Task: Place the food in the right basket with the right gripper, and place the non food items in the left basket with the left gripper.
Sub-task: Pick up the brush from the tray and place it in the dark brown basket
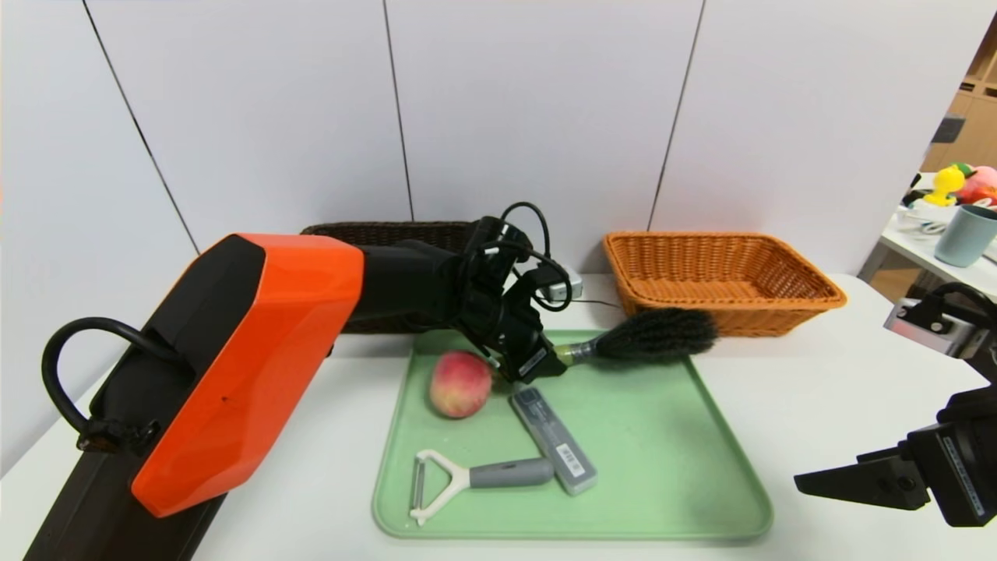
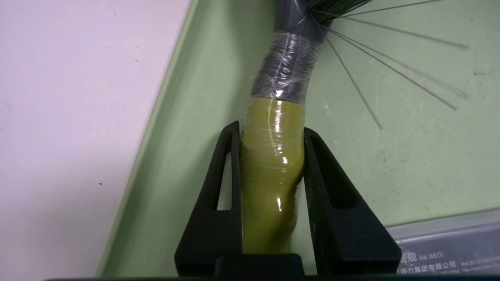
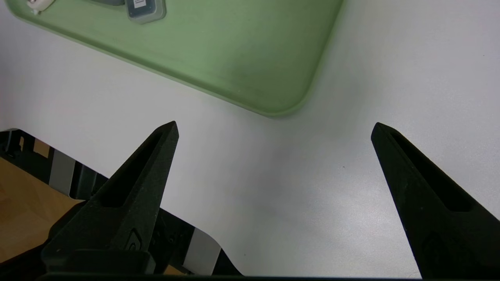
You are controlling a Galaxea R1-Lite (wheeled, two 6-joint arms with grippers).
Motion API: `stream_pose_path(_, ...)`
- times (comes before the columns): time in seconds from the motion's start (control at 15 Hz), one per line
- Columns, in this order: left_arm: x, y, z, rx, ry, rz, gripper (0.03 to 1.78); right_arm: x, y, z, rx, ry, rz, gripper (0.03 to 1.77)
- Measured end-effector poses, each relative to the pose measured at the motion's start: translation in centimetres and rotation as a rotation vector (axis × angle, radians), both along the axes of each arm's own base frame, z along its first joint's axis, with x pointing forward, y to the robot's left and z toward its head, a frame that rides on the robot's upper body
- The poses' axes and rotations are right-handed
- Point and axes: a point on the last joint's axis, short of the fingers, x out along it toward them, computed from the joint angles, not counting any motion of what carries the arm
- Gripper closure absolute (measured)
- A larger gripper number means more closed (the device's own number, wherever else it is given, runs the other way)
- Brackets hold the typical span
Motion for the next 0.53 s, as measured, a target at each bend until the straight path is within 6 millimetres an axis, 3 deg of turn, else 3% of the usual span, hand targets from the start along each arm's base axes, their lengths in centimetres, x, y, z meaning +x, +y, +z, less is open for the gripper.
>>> stream_pose_path(0.53,-0.7,0.2,2.2,-0.025,-0.037,-0.008,1.33,0.0,0.0,-0.1,-0.001,0.005,-0.001,0.09)
